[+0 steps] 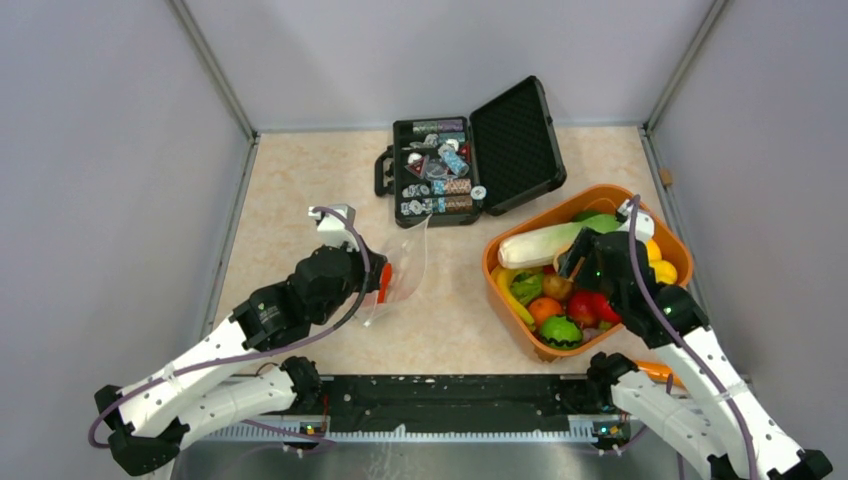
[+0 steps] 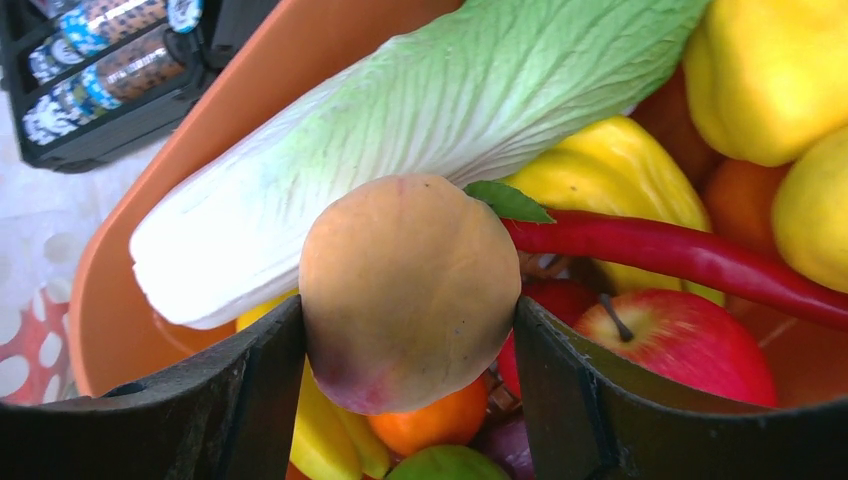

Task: Place the food in the zip-top bag and seal the zipper
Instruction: Pick up the fake fruit from the bin, then place the fake fruit in the zipper food storage bag.

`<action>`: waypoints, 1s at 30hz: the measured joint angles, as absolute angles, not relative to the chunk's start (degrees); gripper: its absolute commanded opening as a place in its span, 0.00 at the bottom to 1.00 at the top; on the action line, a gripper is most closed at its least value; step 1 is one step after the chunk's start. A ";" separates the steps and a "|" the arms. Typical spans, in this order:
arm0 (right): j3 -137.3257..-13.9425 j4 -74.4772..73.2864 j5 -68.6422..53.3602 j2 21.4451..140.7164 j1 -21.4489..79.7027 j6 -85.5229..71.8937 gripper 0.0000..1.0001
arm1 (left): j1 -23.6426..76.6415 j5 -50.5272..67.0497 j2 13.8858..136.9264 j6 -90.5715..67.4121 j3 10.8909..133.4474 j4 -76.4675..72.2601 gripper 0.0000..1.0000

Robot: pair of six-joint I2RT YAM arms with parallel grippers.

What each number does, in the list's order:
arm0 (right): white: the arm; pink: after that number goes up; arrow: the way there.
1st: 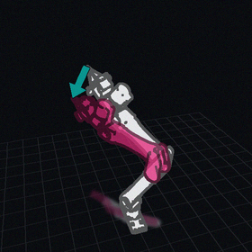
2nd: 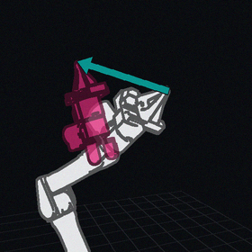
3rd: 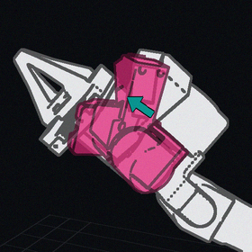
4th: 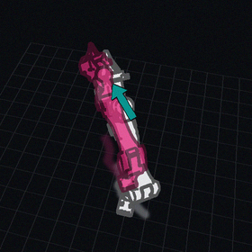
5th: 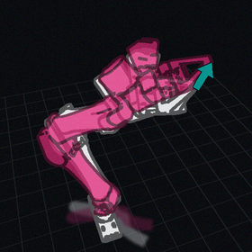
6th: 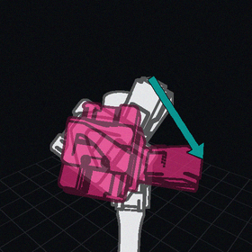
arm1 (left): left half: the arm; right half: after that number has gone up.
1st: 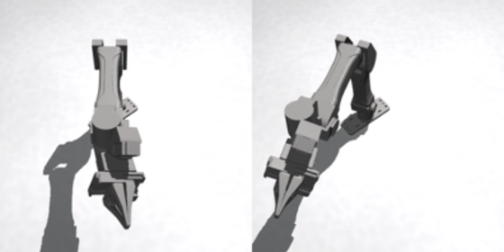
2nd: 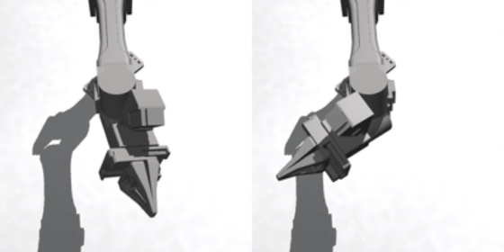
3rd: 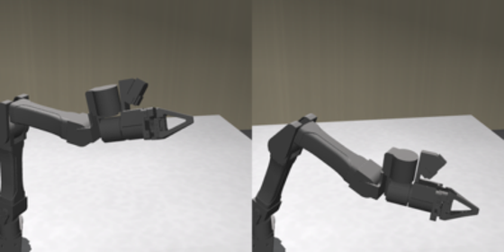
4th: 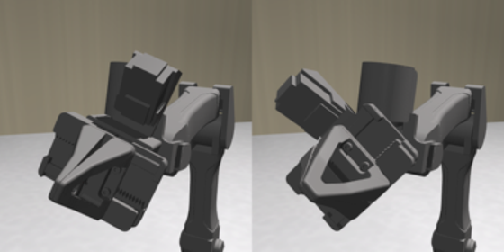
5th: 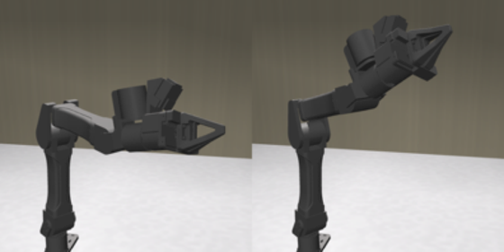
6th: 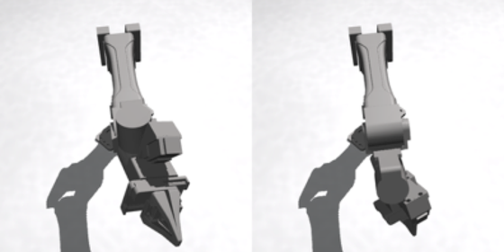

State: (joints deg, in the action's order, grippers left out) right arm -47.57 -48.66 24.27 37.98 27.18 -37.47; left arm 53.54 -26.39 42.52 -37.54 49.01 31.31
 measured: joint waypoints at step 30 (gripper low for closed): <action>-35.99 -12.51 -23.57 32.45 27.09 -40.34 0.21 | 53.54 -25.78 44.01 -37.36 49.01 31.51 0.00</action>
State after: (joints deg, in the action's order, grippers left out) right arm -35.99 -12.51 -23.57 32.45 27.09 -40.34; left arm 53.54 -25.78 44.01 -37.36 49.01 31.51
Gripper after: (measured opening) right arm 0.672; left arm 0.002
